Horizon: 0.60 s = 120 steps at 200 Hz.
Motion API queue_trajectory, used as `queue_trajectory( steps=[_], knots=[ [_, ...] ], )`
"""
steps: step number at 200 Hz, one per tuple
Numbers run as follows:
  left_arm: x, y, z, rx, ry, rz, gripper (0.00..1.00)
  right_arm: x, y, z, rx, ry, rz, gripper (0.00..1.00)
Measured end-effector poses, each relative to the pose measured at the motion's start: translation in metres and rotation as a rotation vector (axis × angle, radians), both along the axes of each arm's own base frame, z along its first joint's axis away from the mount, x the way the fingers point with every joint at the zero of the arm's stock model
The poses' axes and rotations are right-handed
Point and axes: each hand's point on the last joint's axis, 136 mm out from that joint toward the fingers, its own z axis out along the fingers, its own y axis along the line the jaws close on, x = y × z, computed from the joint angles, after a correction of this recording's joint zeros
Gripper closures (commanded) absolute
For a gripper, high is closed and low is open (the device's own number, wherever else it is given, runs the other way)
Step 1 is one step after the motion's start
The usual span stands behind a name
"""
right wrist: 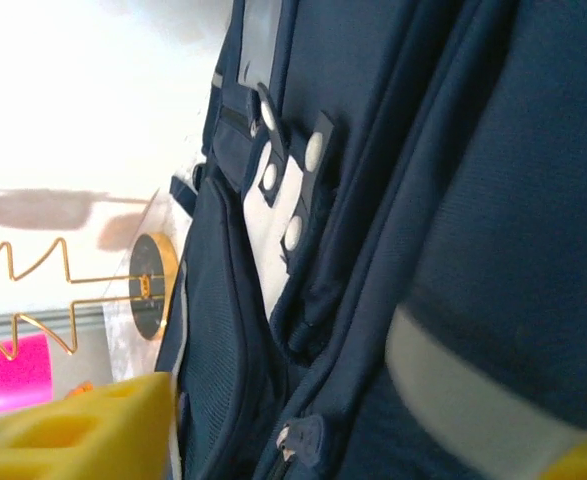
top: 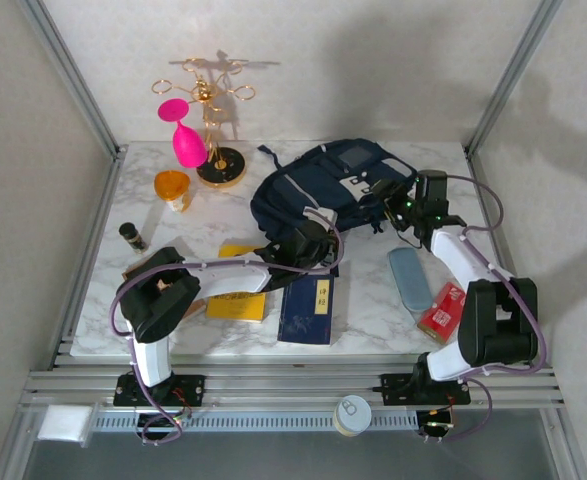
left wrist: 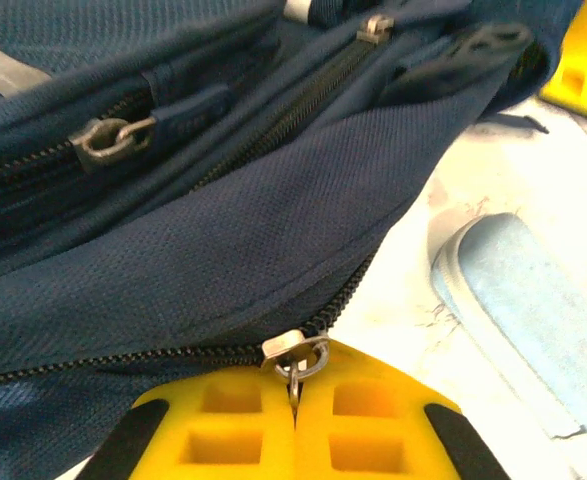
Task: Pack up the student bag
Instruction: Unzip the student bag at the center of the table.
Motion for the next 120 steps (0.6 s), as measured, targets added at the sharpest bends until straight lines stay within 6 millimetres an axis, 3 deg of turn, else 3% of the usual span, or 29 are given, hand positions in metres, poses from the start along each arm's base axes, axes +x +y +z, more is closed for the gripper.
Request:
queue_trajectory(
  steps=[39, 49, 75, 92, 120],
  knots=[
    [0.001, -0.002, -0.004, 0.009, 0.024, 0.006, 1.0, -0.039, -0.01, 0.014, -0.009, -0.035, -0.008, 0.02],
    [0.0, -0.001, -0.006, 0.016, 0.03, 0.006, 1.0, -0.053, -0.009, 0.015, 0.025, -0.039, -0.017, 0.01],
    [-0.001, -0.001, -0.011, 0.026, 0.042, 0.001, 1.0, -0.08, 0.01, -0.005, 0.117, 0.013, -0.005, 0.01],
    [-0.001, -0.002, -0.011, 0.025, 0.044, -0.003, 1.0, -0.082, 0.028, -0.019, 0.17, 0.067, 0.015, 0.04],
    [-0.002, -0.003, -0.012, 0.021, 0.049, -0.008, 1.0, -0.067, 0.048, -0.035, 0.248, 0.114, 0.011, 0.16]
  ],
)
